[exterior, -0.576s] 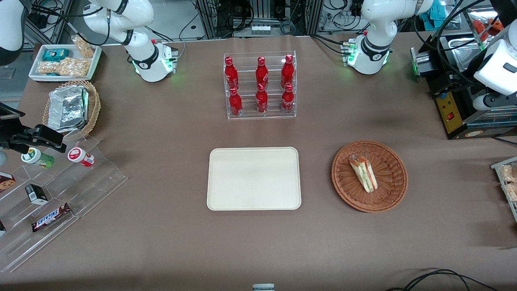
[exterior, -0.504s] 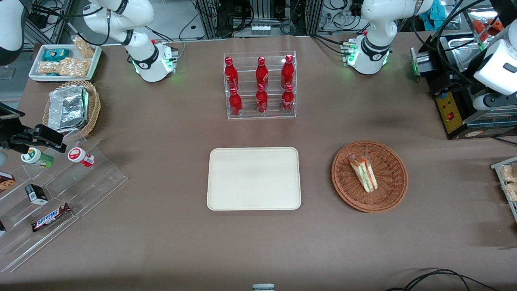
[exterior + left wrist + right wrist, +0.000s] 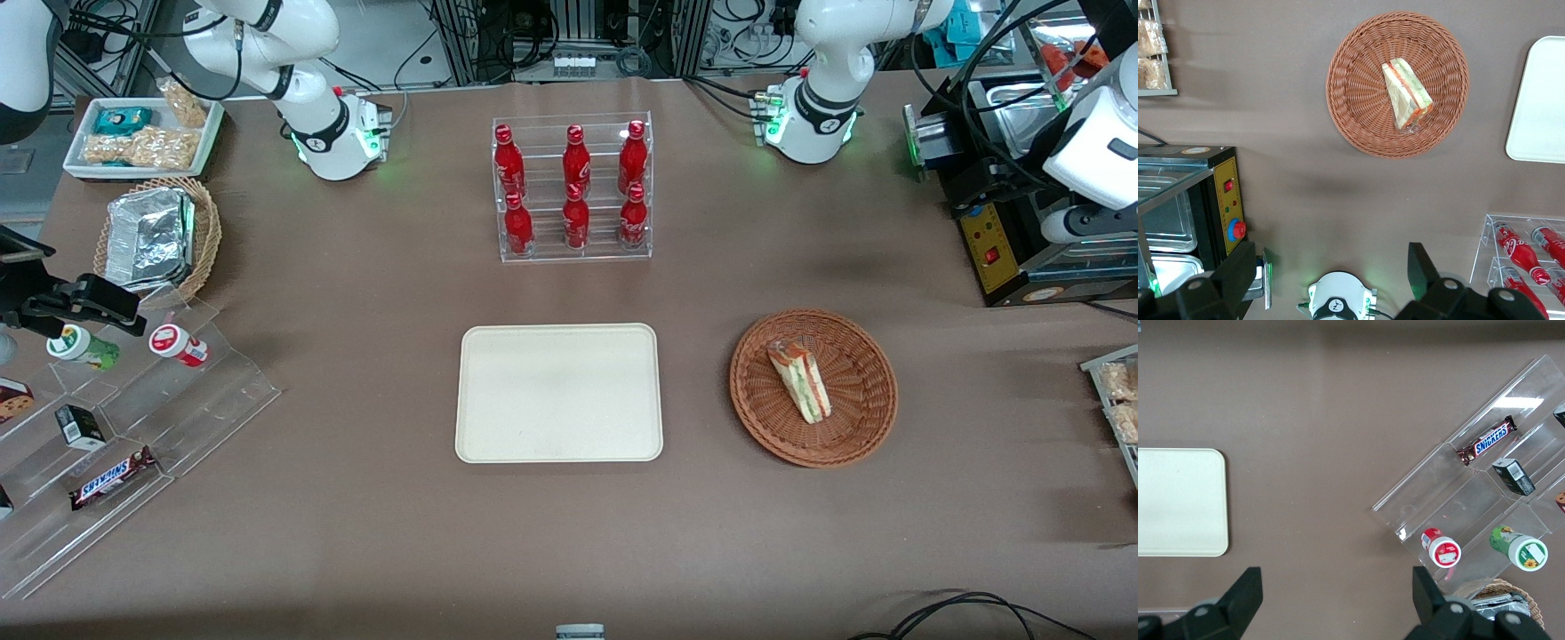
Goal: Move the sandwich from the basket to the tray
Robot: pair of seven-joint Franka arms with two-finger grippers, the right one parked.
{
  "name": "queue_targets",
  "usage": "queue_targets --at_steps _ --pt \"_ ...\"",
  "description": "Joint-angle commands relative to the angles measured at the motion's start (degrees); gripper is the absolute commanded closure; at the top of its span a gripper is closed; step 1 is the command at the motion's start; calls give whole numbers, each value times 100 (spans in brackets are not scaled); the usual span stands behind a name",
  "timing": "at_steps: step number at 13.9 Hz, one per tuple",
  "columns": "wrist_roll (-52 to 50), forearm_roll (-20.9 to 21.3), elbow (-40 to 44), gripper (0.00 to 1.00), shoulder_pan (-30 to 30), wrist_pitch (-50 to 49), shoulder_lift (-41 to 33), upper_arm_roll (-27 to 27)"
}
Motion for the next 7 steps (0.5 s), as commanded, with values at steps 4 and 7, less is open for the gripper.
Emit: queue_targets --at_steps 4,7 --pt "24 -23 -519 0 -57 408 263 40" --pt "-256 -58 -1118 0 -232 1603 719 31"
